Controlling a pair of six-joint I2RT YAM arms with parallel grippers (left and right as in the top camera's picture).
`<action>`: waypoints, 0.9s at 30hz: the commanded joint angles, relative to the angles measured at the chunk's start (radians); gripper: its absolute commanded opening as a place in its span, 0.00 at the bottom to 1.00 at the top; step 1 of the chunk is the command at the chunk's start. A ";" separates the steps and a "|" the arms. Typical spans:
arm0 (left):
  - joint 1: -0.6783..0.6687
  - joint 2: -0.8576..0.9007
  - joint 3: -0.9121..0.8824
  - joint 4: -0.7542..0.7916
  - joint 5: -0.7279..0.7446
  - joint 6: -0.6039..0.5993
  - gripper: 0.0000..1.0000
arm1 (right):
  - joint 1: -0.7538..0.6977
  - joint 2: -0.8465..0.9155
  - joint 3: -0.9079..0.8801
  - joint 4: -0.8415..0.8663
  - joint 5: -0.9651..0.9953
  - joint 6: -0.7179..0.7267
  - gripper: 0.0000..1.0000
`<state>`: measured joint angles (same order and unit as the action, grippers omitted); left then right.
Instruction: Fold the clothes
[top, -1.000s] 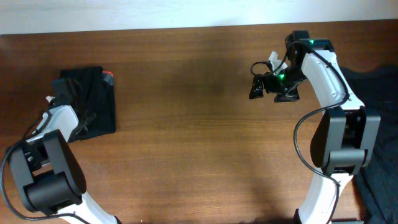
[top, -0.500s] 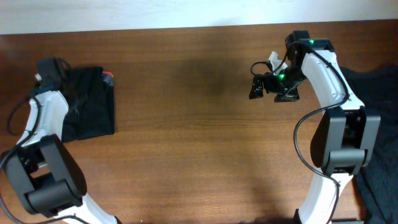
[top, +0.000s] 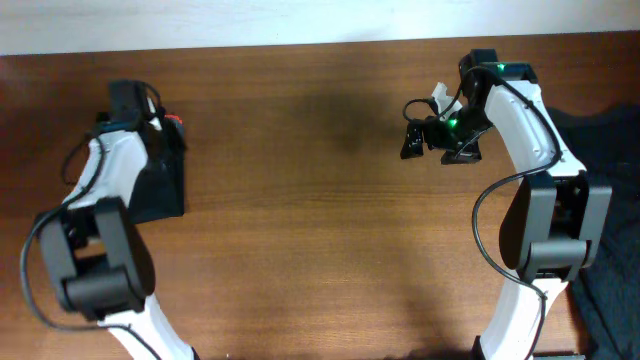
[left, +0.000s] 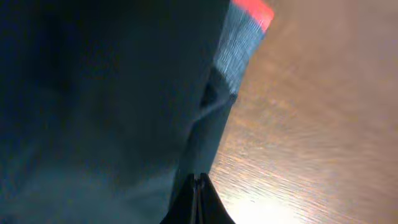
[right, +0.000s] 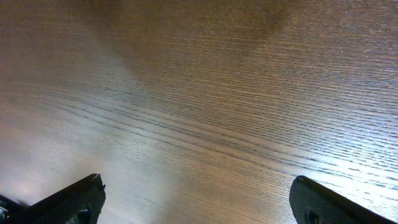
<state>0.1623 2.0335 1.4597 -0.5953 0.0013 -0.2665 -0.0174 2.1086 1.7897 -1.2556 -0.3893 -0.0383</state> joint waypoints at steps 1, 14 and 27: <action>0.001 0.069 0.000 0.009 -0.002 0.030 0.00 | -0.003 -0.026 0.008 0.000 0.006 -0.007 0.99; 0.011 0.138 0.000 0.038 -0.164 0.131 0.00 | -0.003 -0.026 0.008 0.000 0.006 -0.006 0.99; 0.108 0.138 0.000 0.103 -0.167 0.209 0.00 | -0.003 -0.026 0.008 0.000 0.006 -0.006 0.99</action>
<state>0.2359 2.1372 1.4628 -0.5034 -0.1326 -0.1024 -0.0174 2.1082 1.7897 -1.2556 -0.3889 -0.0383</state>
